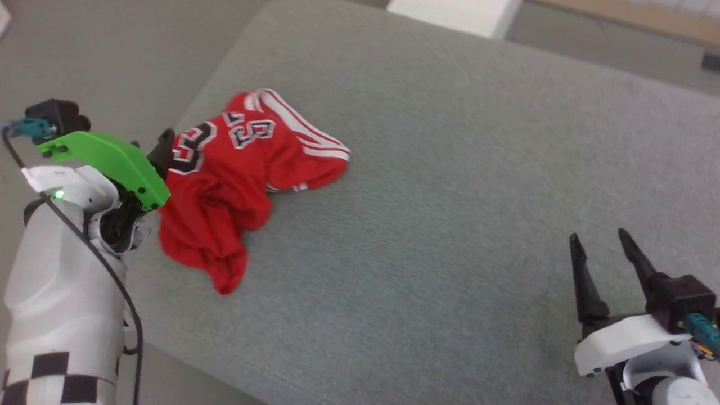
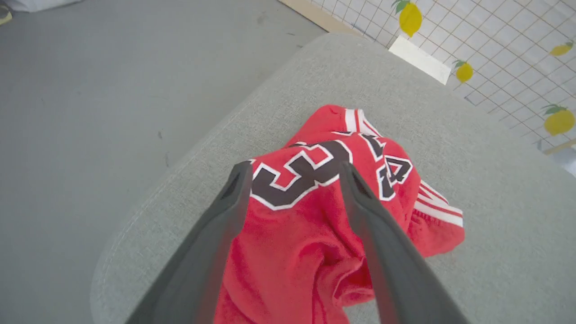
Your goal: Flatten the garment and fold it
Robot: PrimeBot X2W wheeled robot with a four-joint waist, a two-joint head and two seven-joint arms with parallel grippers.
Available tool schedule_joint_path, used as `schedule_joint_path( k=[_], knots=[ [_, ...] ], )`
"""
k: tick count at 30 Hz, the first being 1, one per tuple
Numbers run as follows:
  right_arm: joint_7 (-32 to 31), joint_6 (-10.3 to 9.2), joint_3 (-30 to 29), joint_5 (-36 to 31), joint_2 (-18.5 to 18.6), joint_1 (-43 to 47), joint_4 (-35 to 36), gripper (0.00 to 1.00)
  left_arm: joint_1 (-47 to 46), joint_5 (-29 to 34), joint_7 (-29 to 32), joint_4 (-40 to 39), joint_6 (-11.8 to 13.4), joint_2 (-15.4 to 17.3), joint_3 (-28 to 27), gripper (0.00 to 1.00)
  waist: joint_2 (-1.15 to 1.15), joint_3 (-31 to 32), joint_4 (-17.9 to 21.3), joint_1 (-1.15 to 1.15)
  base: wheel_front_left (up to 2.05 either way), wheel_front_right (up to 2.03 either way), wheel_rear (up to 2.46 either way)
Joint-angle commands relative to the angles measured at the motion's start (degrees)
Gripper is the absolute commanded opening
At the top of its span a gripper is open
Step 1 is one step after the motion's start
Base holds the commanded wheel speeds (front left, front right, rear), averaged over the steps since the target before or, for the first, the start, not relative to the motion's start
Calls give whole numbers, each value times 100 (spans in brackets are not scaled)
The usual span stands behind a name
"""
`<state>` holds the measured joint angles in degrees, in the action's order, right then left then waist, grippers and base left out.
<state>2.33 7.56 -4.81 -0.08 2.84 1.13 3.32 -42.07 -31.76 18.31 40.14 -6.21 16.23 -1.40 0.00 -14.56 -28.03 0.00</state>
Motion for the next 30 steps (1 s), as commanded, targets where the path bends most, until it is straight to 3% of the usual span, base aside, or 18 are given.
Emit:
schedule_joint_path(
  k=[1, 7, 16, 17, 18, 22, 26, 30],
  knots=[
    [-29, -8, -40, -33, 4, -95, 102, 100, -147, -72, 86, 181, 54, 56, -40, 100, 0, -775, 667, 0, 0, 0, 0],
    [-89, -8, -113, -52, 4, -142, 326, 100, -258, -111, 228, 898, 41, 23, 43, 100, 0, -1235, 835, 0, 0, 0, 0],
    [-177, -8, -162, -138, 4, -192, 446, 100, -333, -388, 216, 1686, -60, -281, 87, 100, 0, -1452, 736, 0, 0, 0, 0],
    [-191, -8, -170, -144, 4, -190, 446, 100, -354, -412, 134, 1707, -75, -294, 98, 82, 0, -1438, 703, 0, 0, 0, 0],
    [-198, -8, -170, -146, 4, -191, 441, 100, -367, -409, 20, 1708, -86, -280, 116, 0, 0, -1418, 680, 0, 0, 0, 0],
    [-194, -8, -126, -130, 4, -192, 369, 100, -457, -487, -493, 1734, -110, -188, 78, 0, 0, -1226, 571, 0, 0, 0, 0],
    [-88, -8, -61, 16, 4, -146, 83, 100, -907, -589, -1627, 1425, -121, -56, -72, 0, 0, -682, 373, 0, 0, 0, 0],
    [70, -8, 25, 233, 4, -141, -193, 100, -1286, -735, -1764, 777, -125, 99, 238, 0, 0, -257, 419, 0, 0, 0, 0]
  ],
)
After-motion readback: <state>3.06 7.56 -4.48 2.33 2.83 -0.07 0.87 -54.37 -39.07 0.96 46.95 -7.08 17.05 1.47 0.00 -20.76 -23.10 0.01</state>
